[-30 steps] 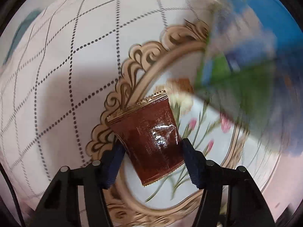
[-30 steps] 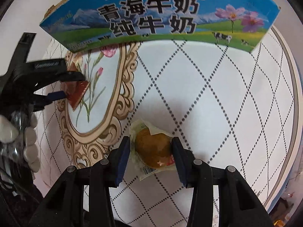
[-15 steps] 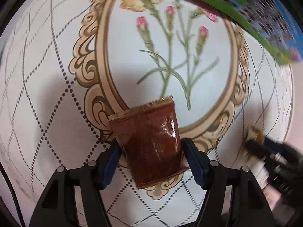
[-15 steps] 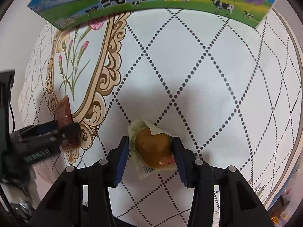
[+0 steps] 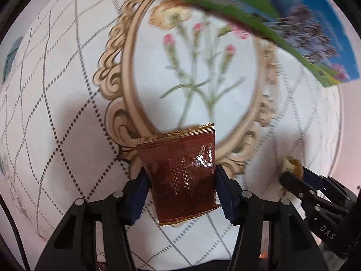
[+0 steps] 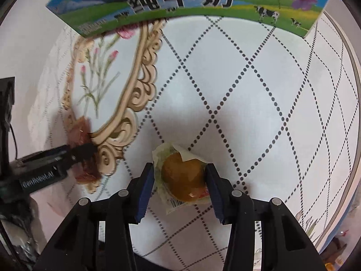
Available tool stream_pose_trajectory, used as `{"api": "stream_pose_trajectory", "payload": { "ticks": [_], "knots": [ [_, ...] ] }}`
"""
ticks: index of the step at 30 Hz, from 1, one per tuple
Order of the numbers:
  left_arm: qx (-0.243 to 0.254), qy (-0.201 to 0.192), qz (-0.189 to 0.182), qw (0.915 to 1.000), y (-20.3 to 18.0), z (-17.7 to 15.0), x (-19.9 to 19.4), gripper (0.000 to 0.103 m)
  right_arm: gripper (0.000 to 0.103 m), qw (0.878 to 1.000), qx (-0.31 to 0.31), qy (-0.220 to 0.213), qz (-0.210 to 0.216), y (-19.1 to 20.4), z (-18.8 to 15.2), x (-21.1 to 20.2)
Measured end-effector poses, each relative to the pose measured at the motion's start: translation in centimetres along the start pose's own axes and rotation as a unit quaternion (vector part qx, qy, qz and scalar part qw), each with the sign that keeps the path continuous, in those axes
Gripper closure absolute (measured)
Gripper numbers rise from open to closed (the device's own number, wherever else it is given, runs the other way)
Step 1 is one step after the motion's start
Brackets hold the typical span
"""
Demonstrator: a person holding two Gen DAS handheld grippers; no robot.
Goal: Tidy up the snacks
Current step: 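Lower both held snacks into the box and open both tools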
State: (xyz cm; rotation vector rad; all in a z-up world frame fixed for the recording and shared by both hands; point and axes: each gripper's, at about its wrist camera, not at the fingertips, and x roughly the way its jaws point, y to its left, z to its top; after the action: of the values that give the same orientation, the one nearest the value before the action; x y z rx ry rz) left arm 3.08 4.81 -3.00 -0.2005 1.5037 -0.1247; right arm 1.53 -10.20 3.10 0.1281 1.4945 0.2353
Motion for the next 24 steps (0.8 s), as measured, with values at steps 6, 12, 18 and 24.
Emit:
{"api": "stream_pose_trajectory", "payload": {
  "ticks": [6,12,18,24],
  "knots": [
    [0.043,-0.044,-0.032,0.9976,-3.9,1.5,-6.5,0.05,0.054,0.998,0.005,-0.046,0.051,1.0,1.2,-5.8],
    [0.078,-0.086,-0.074,0.9905,-7.0,7.7,-13.8,0.05,0.054,0.988,0.002,-0.121,0.095,0.5,7.0,-12.8],
    [0.112,-0.098,-0.052,0.9875,-10.8,17.9,-15.3,0.05,0.054,0.981,-0.006,-0.176,0.087,-0.2,17.1,-16.6],
    [0.118,-0.051,-0.033,0.9911,-12.6,27.1,-11.7,0.05,0.054,0.983,0.035,-0.171,0.05,-5.5,26.4,-16.0]
  ]
}}
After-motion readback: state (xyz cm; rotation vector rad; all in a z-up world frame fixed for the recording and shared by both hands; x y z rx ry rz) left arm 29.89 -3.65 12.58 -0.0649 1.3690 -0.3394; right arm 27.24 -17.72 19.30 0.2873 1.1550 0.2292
